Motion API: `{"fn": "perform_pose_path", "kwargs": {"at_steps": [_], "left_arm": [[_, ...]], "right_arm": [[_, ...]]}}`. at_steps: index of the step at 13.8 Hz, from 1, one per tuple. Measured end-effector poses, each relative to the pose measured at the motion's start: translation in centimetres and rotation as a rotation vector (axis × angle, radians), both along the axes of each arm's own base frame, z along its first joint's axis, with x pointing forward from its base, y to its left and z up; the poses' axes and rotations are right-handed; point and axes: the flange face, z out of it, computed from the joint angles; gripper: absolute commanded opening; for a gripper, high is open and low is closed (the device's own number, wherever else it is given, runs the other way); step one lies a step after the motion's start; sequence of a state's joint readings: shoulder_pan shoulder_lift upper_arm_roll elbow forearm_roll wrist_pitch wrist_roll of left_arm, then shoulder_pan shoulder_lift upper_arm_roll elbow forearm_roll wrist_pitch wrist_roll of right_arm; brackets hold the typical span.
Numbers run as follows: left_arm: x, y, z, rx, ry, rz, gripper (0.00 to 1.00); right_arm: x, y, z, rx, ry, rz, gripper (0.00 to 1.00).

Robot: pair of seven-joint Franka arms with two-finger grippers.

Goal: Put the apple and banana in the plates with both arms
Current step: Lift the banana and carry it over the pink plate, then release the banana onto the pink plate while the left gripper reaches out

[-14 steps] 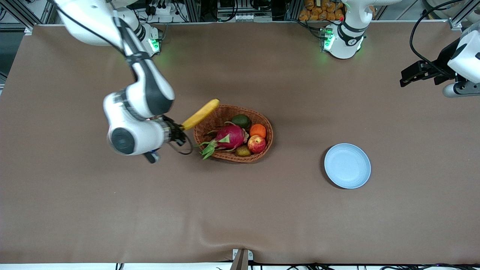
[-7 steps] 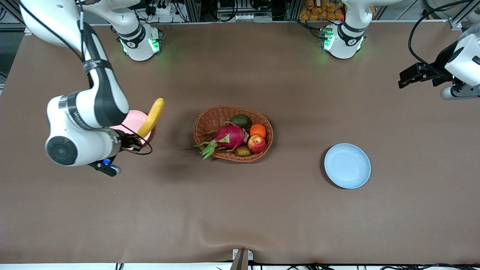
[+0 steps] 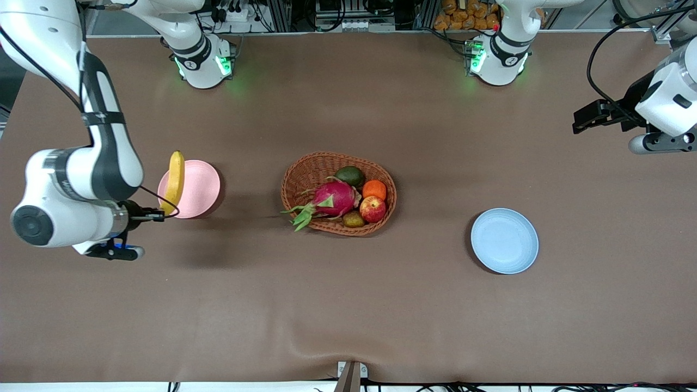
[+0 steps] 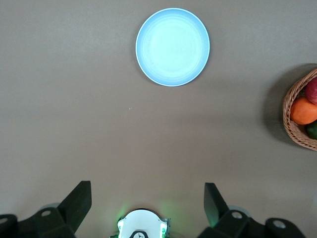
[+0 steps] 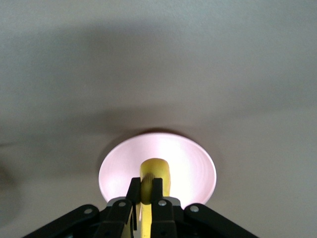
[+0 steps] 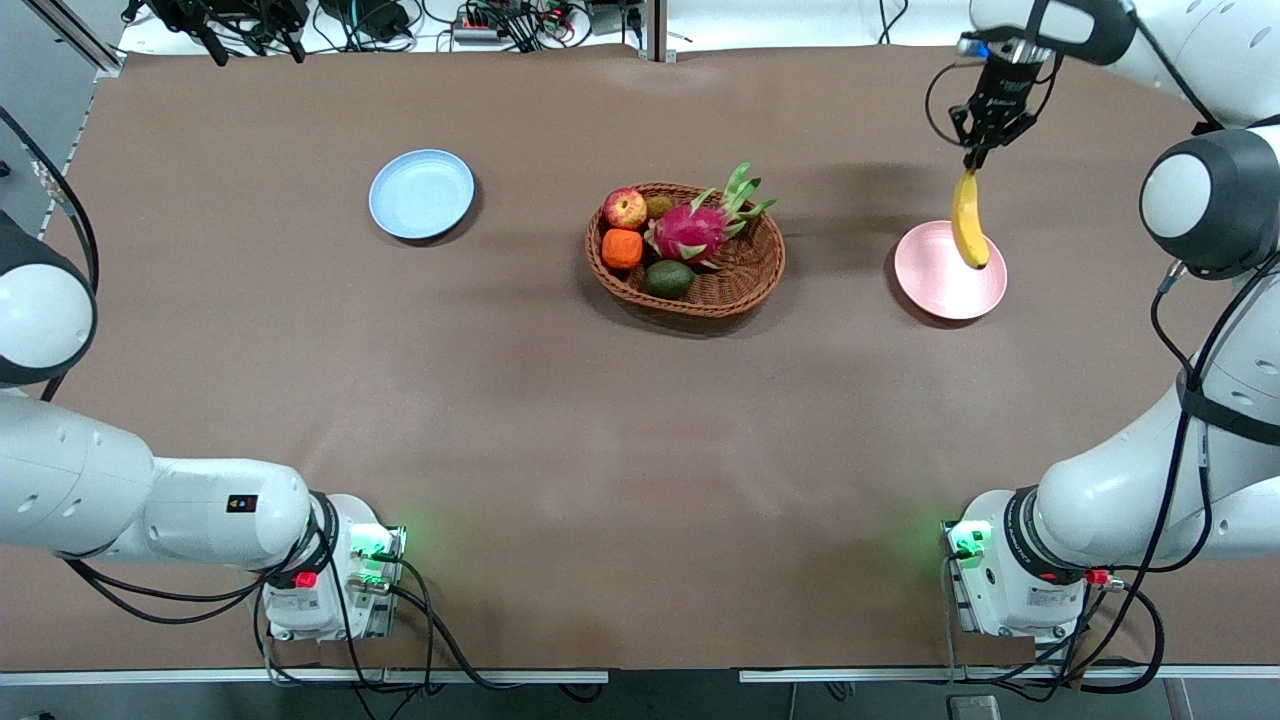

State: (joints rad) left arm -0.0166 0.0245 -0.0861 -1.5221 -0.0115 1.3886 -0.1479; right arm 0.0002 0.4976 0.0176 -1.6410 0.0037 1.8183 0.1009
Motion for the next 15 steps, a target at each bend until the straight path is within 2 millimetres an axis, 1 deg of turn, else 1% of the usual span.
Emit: {"fn": "perform_pose_path", "kwargs": {"at_steps": [2,3,4,6,7,8,9,10,11,12,13,14,15], "left_arm": [[0.1,-0.2,-0.2,0.0,0.003,-0.004,1.0],[0.2,-0.3,-0.3,0.0,0.006,-0.005,1.0],[0.2,-0.3,-0.4,0.0,0.007,-0.006,1.0],[0.2,-0.4,-0.5,0.0,0.009,-0.008,1.0],[0.3,-0.5,-0.6,0.0,0.01,-0.01,1.0],[0.3,-0.7,-0.7,0.0,0.012,-0.013,1.0],[0.4,-1.1,-0.9,0.0,0.014,-0.019,1.0],[0.6,-1.5,-1.3,0.0,0.016,-0.028,1.0],[0.9,-2.1,-1.8,0.0,0.019,-0.036,1.0],[1.2,-2.9,-2.4,0.0,0.022,-0.042,1.0],[1.6,-3.8,-3.2,0.002,0.025,-0.046,1.0],[2.0,-4.9,-4.0,0.004,0.028,-0.045,1.0],[2.4,-6.2,-4.9,0.006,0.027,-0.045,1.0]], "right_arm": [[-1.1,0.4,-2.7,0.001,-0.031,0.011,0.0],[-1.6,0.5,-3.6,0.002,-0.036,0.014,0.0],[-2.0,0.7,-4.0,0.003,-0.034,0.017,0.0],[-2.5,0.8,-4.4,0.003,-0.028,0.02,0.0],[-2.6,0.8,-4.4,0.003,-0.027,0.02,0.33],[-2.7,0.8,-4.5,0.003,-0.027,0.02,0.39],[-2.7,0.8,-4.6,0.003,-0.026,0.02,0.53],[-2.8,0.8,-4.6,0.003,-0.025,0.02,0.56],[-2.8,0.8,-4.6,0.003,-0.025,0.02,0.79],[-2.7,0.8,-4.6,0.003,-0.027,0.02,0.83],[-2.7,0.8,-4.5,0.003,-0.029,0.02,0.97],[-2.6,0.9,-4.3,0.003,-0.034,0.021,1.0],[-2.3,1.0,-3.9,0.004,-0.043,0.022,1.0]]}}
